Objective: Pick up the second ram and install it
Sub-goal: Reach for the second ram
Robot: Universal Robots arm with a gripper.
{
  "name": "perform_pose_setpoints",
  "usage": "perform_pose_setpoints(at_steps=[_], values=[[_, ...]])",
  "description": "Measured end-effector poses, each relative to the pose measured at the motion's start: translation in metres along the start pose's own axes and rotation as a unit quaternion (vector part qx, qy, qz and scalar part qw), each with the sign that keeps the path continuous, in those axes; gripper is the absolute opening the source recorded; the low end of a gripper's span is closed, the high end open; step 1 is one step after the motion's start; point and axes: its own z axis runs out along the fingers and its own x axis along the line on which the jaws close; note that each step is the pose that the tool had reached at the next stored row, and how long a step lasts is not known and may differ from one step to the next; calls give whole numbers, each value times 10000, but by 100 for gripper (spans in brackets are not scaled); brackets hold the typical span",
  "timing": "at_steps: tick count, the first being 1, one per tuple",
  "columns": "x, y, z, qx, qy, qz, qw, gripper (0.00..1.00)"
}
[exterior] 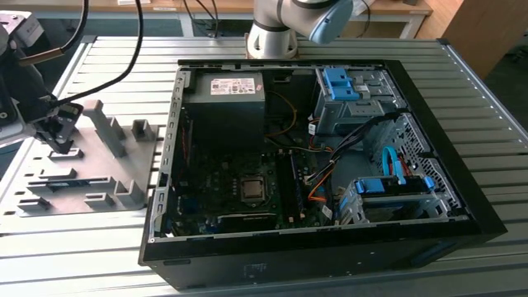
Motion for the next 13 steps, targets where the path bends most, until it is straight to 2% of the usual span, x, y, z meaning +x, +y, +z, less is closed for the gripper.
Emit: perform_pose_setpoints(at_steps=[6, 13], values=[[36, -24, 77, 0, 1, 0, 10000, 10], [77, -43, 200, 1, 1, 0, 10000, 10]])
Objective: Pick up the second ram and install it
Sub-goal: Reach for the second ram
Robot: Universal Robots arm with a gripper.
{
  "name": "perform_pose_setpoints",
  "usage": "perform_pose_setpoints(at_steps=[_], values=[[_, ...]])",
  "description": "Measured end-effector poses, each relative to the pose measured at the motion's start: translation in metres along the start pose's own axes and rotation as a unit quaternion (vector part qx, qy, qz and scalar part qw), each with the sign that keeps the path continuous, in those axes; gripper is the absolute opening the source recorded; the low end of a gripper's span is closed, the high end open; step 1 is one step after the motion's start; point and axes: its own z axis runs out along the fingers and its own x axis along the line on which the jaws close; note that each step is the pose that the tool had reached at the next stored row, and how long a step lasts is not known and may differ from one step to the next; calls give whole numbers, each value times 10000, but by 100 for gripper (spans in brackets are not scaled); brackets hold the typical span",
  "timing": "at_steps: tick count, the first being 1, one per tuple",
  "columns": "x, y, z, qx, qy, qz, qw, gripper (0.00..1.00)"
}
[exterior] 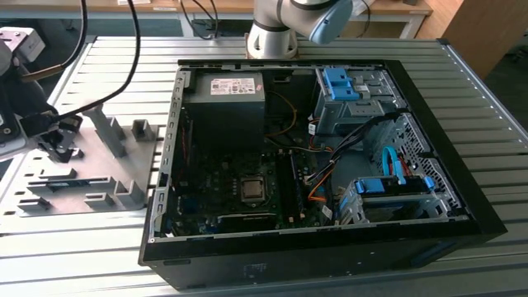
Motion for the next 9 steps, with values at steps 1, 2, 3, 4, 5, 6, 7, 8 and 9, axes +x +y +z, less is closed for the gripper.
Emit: perform_pose_setpoints(at_steps=[1, 2, 3, 4, 5, 6, 7, 8, 9], values=[[1, -2, 18, 0, 0, -1, 10000, 10], [6, -4, 36, -1, 0, -1, 10000, 10], [18, -8, 53, 1, 1, 0, 10000, 10], [32, -12, 71, 0, 1, -1, 10000, 10], [49, -15, 92, 0, 0, -2, 10000, 10], [66, -19, 110, 0, 0, -7, 10000, 10], [76, -21, 126, 0, 2, -25, 10000, 10], [80, -24, 141, 0, 4, -53, 10000, 10], [87, -27, 155, 1, 7, -81, 10000, 10]])
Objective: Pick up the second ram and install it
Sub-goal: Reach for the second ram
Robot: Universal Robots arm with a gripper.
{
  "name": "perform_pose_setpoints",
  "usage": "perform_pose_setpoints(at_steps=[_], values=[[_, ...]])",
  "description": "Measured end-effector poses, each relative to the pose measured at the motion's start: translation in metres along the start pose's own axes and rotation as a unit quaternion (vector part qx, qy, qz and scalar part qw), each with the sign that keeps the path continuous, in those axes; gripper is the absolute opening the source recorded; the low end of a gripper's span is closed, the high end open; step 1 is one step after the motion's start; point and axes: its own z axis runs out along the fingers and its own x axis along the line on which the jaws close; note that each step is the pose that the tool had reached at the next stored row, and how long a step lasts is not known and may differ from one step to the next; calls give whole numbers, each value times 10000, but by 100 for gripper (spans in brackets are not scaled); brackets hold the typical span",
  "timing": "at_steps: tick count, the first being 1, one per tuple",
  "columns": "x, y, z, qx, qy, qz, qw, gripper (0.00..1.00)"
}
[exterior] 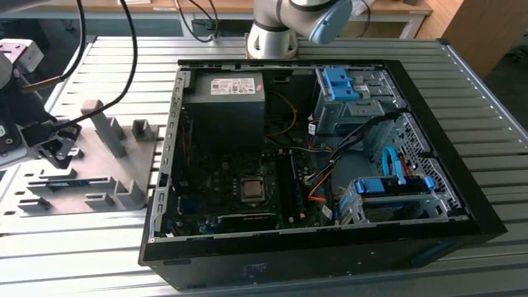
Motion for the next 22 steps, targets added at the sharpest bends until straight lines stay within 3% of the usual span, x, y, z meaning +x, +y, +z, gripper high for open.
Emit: perform_pose_setpoints(at_steps=[13, 17, 22], values=[[78, -18, 227, 2, 8, -134, 9999, 10], [126, -22, 269, 2, 8, -147, 9999, 10], [131, -24, 276, 2, 9, -149, 9999, 10]])
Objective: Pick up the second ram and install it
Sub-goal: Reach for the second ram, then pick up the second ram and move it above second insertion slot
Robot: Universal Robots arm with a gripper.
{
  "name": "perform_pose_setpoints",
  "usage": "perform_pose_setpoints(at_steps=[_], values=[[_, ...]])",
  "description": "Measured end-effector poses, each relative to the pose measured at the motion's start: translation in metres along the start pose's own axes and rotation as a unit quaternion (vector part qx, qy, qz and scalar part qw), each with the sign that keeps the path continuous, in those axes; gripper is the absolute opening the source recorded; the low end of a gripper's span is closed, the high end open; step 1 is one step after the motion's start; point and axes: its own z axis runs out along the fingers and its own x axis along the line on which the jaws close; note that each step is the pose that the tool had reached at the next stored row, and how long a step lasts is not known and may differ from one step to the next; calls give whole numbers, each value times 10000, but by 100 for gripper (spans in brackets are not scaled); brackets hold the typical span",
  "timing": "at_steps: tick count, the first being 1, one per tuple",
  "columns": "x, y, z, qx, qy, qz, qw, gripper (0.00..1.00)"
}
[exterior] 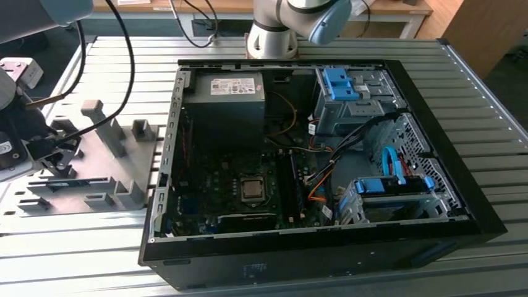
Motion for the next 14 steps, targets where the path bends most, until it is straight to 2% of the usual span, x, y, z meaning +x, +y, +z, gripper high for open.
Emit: perform_pose_setpoints(at_steps=[14], values=[[0, 0, 4, 0, 1, -29, 10000, 10]])
